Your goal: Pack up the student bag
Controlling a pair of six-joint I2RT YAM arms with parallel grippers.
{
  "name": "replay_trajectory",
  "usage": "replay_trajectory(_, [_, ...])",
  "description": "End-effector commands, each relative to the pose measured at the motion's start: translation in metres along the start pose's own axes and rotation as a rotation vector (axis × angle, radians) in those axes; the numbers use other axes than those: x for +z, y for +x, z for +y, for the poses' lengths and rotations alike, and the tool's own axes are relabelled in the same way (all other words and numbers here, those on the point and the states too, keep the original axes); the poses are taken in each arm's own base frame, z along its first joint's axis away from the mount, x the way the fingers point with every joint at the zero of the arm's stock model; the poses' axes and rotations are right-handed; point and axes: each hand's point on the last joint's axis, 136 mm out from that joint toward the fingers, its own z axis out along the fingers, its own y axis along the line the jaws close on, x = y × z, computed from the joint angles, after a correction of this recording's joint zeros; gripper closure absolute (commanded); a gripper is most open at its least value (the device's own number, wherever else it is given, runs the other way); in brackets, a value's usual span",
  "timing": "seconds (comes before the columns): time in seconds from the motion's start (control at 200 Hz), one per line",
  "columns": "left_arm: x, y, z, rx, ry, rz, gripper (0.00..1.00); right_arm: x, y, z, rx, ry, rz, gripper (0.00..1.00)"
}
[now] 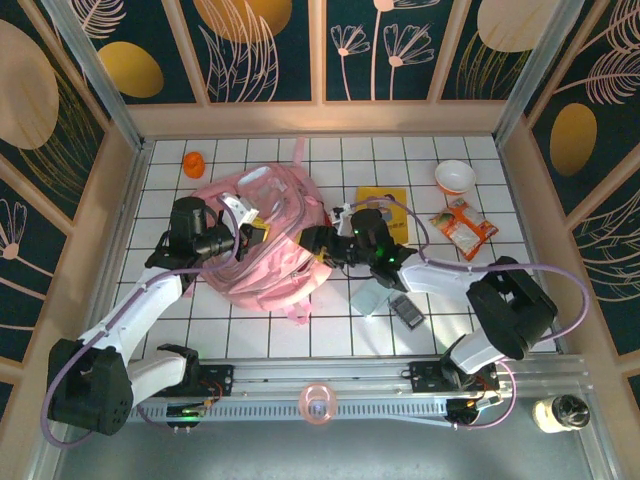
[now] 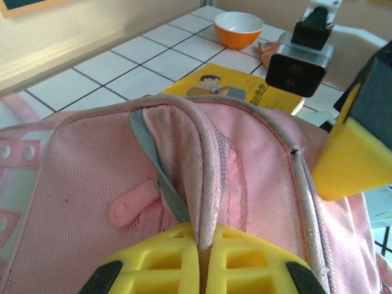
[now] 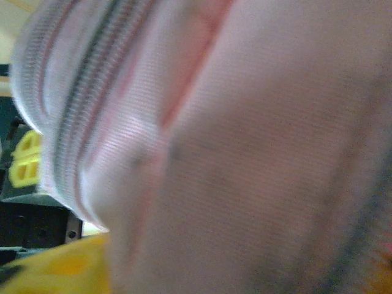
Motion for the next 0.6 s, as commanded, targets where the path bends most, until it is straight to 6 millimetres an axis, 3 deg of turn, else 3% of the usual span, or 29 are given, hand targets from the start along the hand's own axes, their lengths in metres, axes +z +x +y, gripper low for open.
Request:
replay_trajectory(0.0, [-0.007,-0.053,0.02,0.094,-0.102,-0.131,1.0,0.004,-0.015,0.044,-0.007,-0.144,-0.078,0.71])
replay_trajectory(0.07, [-0.008,-0.055,0.037,0.055,-0.189,-0.138,1.0,0.001,-0.021,0.047,0.006,-0.169,-0.138,0.91])
replay_trajectory(0.18, [-0.014,-0.065,0.05,-0.04,-0.265,-0.152,0.69,-0.003,-0.034,0.053,0.024,-0.202,-0.23,1.0])
replay_trajectory(0.22, [-0.018,-0.066,0.052,-0.09,-0.283,-0.145,0.62,-0.004,-0.039,0.056,0.027,-0.208,-0.262,1.0])
replay_trajectory(0.38, [-0.044,-0.05,0.042,-0.394,-0.333,-0.142,0.59,-0.004,-0.046,0.068,0.021,-0.214,-0.359,1.0])
replay_trajectory(0.505, [-0.064,-0.03,0.011,-0.592,-0.272,-0.173,0.61,0.0,-0.047,0.069,0.018,-0.186,-0.406,1.0])
replay_trajectory(0.596, [-0.077,-0.019,-0.008,-0.636,-0.24,-0.162,0.61,0.003,-0.046,0.069,0.018,-0.181,-0.408,1.0])
